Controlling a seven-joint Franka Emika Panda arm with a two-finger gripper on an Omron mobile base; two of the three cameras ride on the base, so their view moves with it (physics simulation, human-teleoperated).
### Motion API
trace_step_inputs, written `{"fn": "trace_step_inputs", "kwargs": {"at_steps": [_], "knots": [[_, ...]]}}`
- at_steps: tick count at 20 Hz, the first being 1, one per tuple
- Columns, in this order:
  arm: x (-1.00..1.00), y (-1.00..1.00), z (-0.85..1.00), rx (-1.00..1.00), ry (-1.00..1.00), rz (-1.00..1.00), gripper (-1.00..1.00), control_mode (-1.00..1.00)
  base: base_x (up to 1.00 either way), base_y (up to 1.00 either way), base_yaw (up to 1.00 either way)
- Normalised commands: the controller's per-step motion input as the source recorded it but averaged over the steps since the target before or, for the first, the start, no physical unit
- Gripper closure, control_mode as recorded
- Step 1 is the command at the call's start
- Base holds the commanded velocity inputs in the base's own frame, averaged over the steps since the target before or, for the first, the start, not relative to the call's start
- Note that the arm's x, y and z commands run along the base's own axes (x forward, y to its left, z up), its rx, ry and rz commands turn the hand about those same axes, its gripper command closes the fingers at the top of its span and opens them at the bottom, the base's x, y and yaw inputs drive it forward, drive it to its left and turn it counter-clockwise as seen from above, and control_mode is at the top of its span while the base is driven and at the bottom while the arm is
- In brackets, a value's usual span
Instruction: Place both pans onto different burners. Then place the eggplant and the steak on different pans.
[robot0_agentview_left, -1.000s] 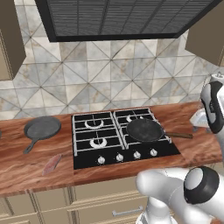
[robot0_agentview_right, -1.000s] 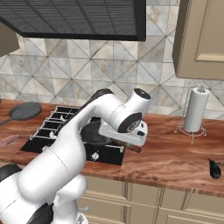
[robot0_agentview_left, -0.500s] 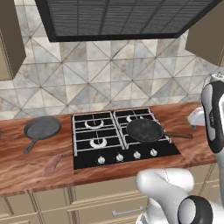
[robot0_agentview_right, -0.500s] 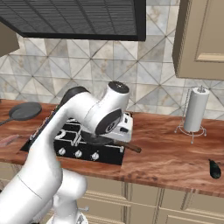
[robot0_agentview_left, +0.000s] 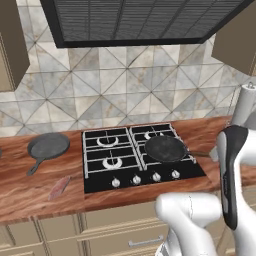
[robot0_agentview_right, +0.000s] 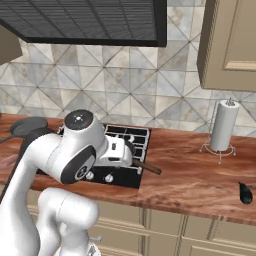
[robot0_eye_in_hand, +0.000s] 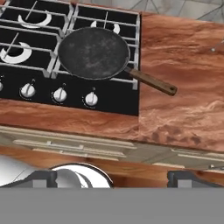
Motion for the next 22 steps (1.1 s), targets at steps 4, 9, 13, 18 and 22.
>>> {"fn": "trace_step_inputs", "kwargs": {"at_steps": [4, 9, 13, 18, 22], "knots": [[0.00, 0.00, 0.00, 0.00, 0.00, 0.00, -1.00, 1.00, -0.42, 0.01, 0.00], [0.00, 0.00, 0.00, 0.00, 0.00, 0.00, -1.00, 1.00, -0.65, -0.16, -0.04], [0.00, 0.00, 0.00, 0.00, 0.00, 0.00, -1.00, 1.00, -0.51, -0.41, 0.00], [0.00, 0.00, 0.00, 0.00, 0.00, 0.00, -1.00, 1.00, -0.20, -0.64, 0.00], [0.00, 0.00, 0.00, 0.00, 0.00, 0.00, -1.00, 1.00, -0.01, -0.73, 0.00]]}}
